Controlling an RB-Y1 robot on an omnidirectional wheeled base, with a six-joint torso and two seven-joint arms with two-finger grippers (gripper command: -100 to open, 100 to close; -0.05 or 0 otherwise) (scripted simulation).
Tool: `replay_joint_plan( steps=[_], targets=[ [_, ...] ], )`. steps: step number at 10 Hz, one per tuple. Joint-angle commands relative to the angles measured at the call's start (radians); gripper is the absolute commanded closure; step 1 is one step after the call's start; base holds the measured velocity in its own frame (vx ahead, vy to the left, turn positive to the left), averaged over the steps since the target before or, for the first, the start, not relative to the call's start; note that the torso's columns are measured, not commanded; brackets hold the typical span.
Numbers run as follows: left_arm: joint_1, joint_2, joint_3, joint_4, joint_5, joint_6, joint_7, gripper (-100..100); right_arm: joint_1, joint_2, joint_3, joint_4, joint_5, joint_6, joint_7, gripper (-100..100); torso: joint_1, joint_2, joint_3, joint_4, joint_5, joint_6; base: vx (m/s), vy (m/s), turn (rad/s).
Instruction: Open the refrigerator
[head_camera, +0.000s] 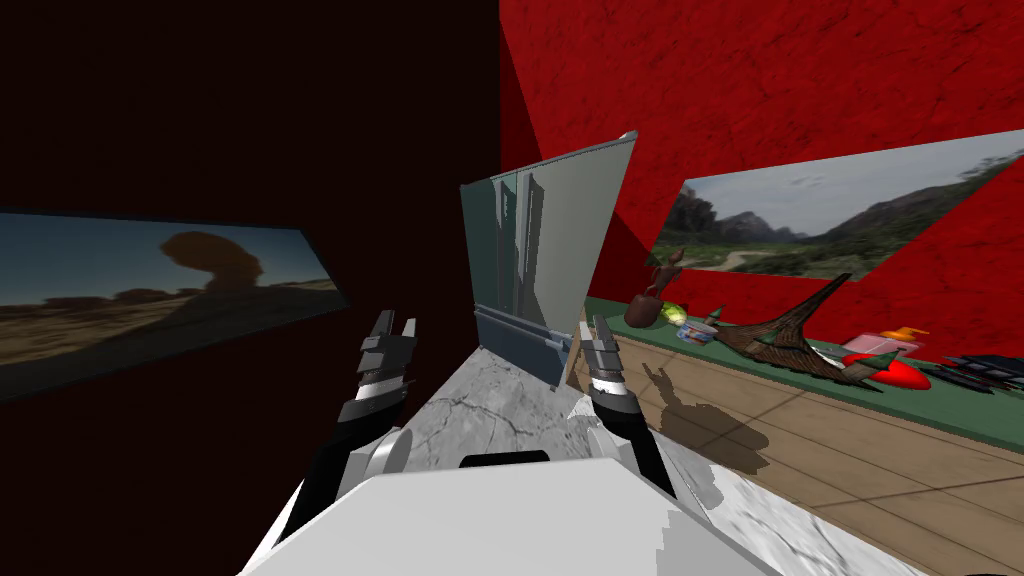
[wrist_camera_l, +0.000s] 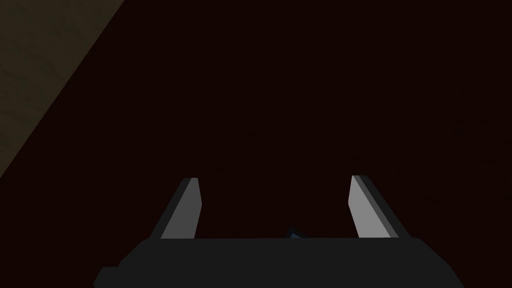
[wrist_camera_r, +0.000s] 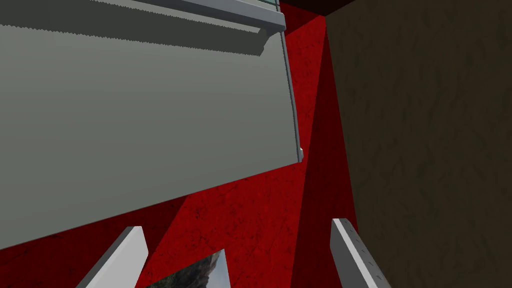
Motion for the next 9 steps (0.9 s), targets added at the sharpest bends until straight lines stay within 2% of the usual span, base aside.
replay_joint_plan(
  steps=[1, 9],
  targets=[
    [0.000, 0.000, 0.000, 0.000, 0.000, 0.000, 0.000, 0, 0.000, 0.000, 0.000, 0.000, 0.000, 0.000, 0.000, 0, 0.000, 0.040, -0.082, 0.041, 0.000, 0.000, 0.000, 0.000, 0.000],
    [0.000, 0.000, 0.000, 0.000, 0.000, 0.000, 0.000, 0, 0.000, 0.000, 0.000, 0.000, 0.000, 0.000, 0.000, 0, 0.000, 0.618, -1.234, 0.617, 0.000, 0.000, 0.000, 0.000, 0.000]
  ],
)
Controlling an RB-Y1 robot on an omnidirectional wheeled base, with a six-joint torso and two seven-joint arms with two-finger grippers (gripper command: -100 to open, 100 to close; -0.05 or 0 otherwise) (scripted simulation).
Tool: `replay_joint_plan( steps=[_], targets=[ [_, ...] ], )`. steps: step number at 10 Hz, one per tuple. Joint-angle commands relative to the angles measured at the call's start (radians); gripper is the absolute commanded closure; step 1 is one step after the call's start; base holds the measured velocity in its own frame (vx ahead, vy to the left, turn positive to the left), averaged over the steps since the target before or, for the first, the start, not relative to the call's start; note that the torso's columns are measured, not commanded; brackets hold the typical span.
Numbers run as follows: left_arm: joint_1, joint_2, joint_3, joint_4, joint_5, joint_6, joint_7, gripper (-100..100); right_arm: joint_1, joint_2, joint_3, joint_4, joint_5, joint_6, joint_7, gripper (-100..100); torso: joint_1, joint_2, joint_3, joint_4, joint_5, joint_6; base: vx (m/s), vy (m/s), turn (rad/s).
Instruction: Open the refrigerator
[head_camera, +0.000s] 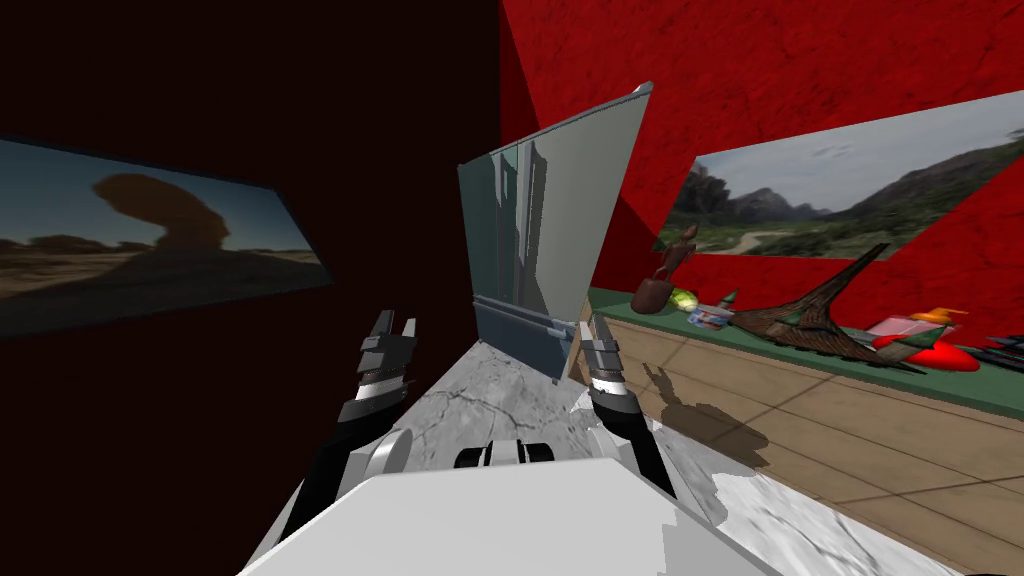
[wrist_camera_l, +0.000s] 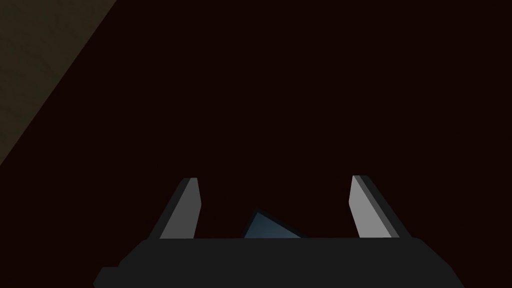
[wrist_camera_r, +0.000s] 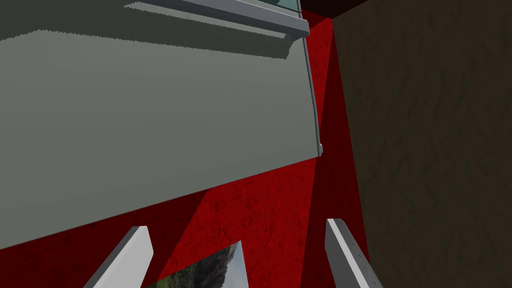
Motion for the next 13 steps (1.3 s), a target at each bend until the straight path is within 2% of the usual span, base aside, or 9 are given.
replay_joint_plan(
  steps=[1, 3, 6, 7, 9, 12, 13],
  targets=[
    [0.000, 0.000, 0.000, 0.000, 0.000, 0.000, 0.000, 0, 0.004, -0.039, -0.011, 0.014, 0.007, -0.013, 0.029, -100, 0.000, 0.074, -0.148, 0.074, 0.000, 0.000, 0.073, 0.017, -0.008],
    [0.000, 0.000, 0.000, 0.000, 0.000, 0.000, 0.000, 0, 0.010, -0.067, -0.027, 0.034, 0.018, -0.032, 0.072, -100, 0.002, 0.111, -0.240, 0.115, 0.000, 0.000, 0.155, 0.055, -0.009],
    [0.001, 0.000, 0.000, 0.000, 0.000, 0.000, 0.000, 0, 0.022, -0.098, -0.062, 0.079, 0.042, -0.072, 0.158, -100, -0.001, 0.119, -0.242, 0.120, 0.000, 0.000, 0.206, 0.041, -0.011],
    [0.001, 0.000, 0.000, 0.000, 0.000, 0.000, 0.000, 0, 0.022, -0.098, -0.062, 0.079, 0.042, -0.072, 0.165, -100, -0.001, 0.119, -0.242, 0.120, -0.001, 0.000, 0.139, 0.045, -0.001],
    [0.000, 0.000, 0.000, 0.000, 0.000, 0.000, 0.000, 0, 0.032, -0.114, -0.092, 0.116, 0.062, -0.107, 0.231, -100, 0.002, 0.125, -0.239, 0.122, 0.001, 0.000, 0.156, 0.078, -0.013],
    [0.000, 0.000, 0.000, 0.000, 0.000, 0.000, 0.000, 0, 0.038, -0.121, -0.109, 0.136, 0.073, -0.127, 0.289, -100, -0.002, 0.119, -0.242, 0.120, -0.001, 0.000, 0.161, 0.045, -0.004],
    [0.000, 0.000, 0.000, 0.000, 0.000, 0.000, 0.000, 0, 0.043, -0.128, -0.126, 0.157, 0.085, -0.147, 0.326, -100, -0.001, 0.121, -0.241, 0.121, 0.000, 0.000, 0.152, 0.071, -0.008]
  ],
)
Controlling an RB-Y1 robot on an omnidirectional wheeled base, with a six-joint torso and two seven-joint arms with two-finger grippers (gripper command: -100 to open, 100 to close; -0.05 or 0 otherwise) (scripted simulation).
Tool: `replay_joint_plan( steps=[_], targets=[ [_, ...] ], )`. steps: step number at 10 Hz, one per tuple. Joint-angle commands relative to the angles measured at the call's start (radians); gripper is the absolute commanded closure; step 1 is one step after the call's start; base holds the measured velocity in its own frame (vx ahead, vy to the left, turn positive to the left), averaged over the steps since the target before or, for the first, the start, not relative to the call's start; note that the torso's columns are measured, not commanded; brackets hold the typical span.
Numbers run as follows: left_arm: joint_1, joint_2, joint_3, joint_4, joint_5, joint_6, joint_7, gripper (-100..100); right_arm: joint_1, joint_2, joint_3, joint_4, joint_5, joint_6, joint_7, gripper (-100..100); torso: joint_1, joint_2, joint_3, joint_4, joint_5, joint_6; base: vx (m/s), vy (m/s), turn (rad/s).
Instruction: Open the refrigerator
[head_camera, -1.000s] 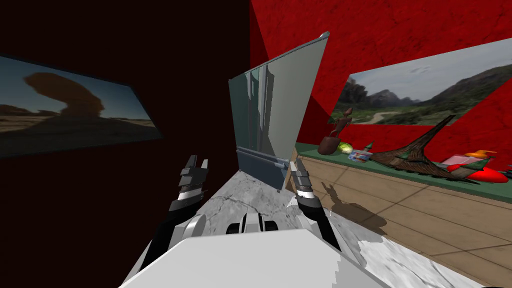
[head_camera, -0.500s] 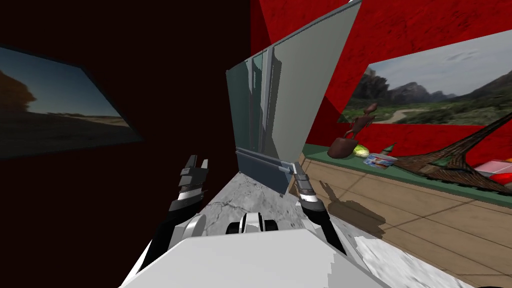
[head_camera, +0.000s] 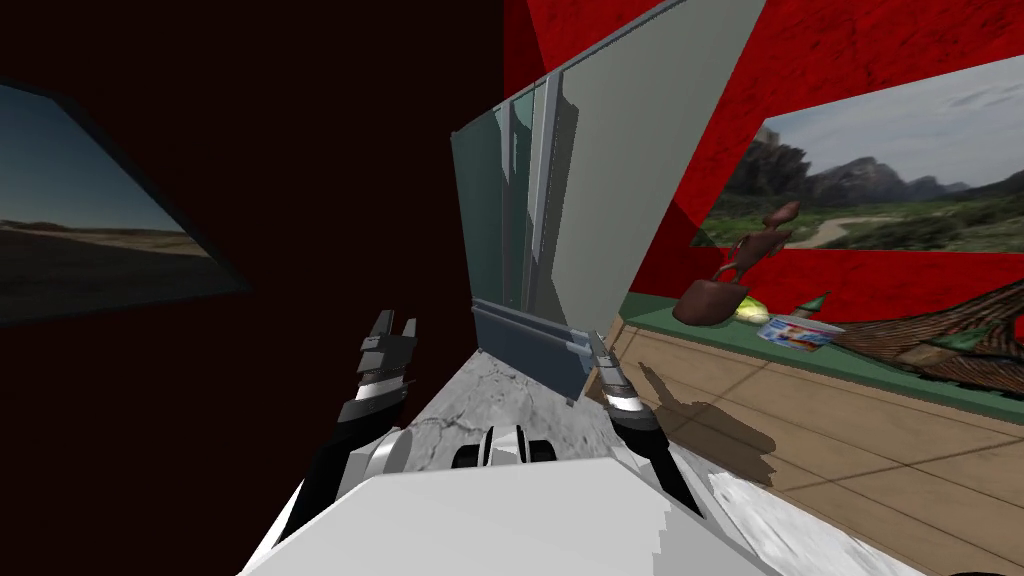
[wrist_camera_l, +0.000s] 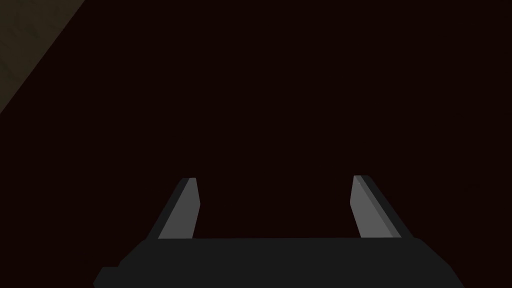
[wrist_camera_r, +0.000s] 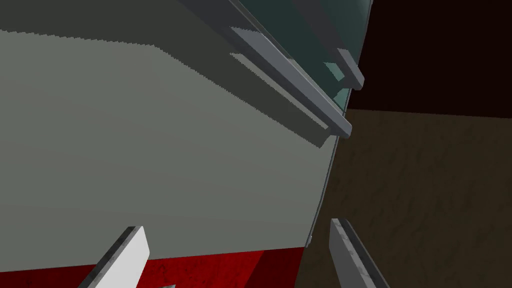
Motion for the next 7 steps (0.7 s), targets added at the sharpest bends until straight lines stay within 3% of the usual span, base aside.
replay_joint_plan(
  steps=[1, 7],
  targets=[
    [0.000, 0.000, 0.000, 0.000, 0.000, 0.000, 0.000, 0, 0.005, -0.006, -0.018, 0.025, 0.015, -0.023, 0.060, -100, 0.002, 0.000, 0.000, 0.000, 0.001, 0.000, 0.135, 0.051, -0.008],
    [0.000, 0.000, 0.000, 0.000, 0.000, 0.000, 0.000, 0, 0.023, -0.021, -0.075, 0.094, 0.054, -0.090, 0.212, -100, 0.002, -0.001, 0.000, 0.000, 0.001, 0.000, 0.149, 0.051, -0.005]
  ],
)
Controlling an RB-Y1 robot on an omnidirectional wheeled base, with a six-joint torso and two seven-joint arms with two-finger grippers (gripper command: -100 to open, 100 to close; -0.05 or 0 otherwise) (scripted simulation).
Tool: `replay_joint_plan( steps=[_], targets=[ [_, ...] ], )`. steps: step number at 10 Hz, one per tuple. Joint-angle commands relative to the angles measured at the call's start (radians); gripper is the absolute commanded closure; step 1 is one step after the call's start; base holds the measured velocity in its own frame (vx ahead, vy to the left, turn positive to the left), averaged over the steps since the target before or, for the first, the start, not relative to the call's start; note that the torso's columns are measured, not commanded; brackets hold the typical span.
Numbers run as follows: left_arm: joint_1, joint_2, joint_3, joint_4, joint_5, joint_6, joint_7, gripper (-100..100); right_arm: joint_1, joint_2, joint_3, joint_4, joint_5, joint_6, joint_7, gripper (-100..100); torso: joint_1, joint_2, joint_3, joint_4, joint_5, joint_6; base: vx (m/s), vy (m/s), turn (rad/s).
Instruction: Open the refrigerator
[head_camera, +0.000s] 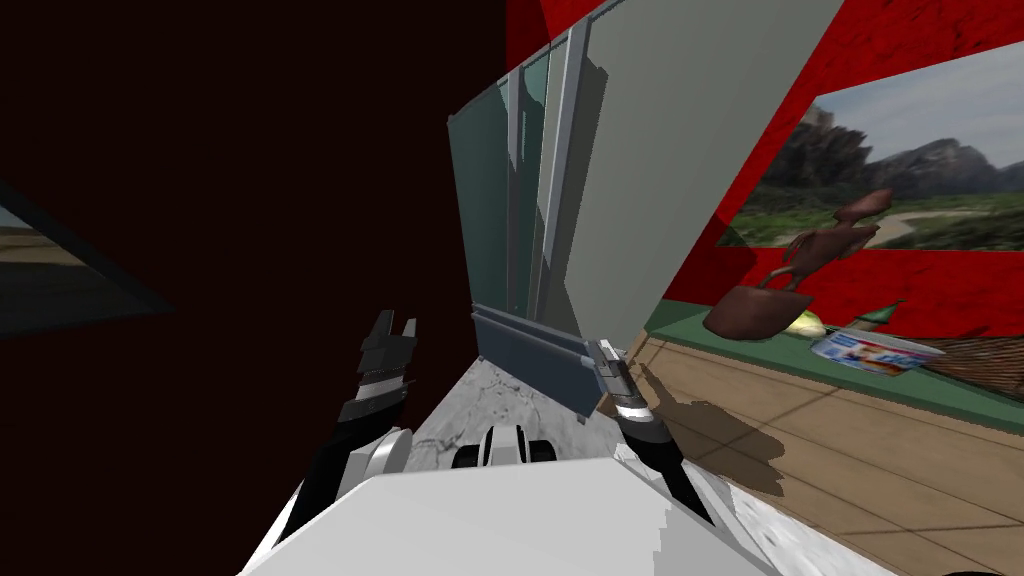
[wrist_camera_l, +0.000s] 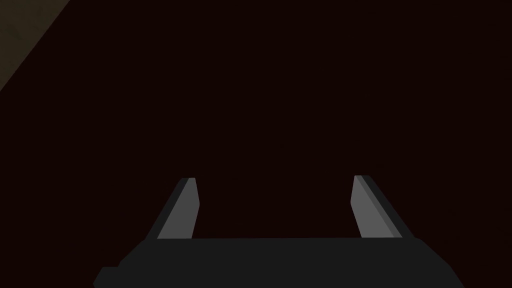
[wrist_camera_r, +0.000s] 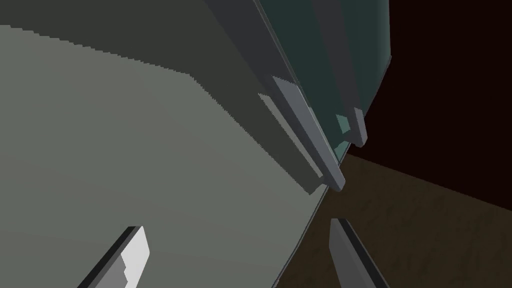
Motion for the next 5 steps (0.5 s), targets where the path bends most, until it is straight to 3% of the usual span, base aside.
replay_joint_plan(
  steps=[1, 5],
  targets=[
    [0.000, 0.000, 0.000, 0.000, 0.000, 0.000, 0.000, 0, 0.009, -0.007, -0.030, 0.035, 0.020, -0.035, 0.074, -100, -0.001, 0.001, 0.000, 0.000, 0.000, 0.000, 0.167, 0.046, -0.003],
    [0.000, 0.000, 0.000, 0.000, 0.000, 0.000, 0.000, 0, 0.020, -0.014, -0.070, 0.085, 0.048, -0.082, 0.178, -100, -0.002, 0.001, 0.000, 0.000, 0.000, 0.000, 0.152, 0.053, -0.003]
  ],
)
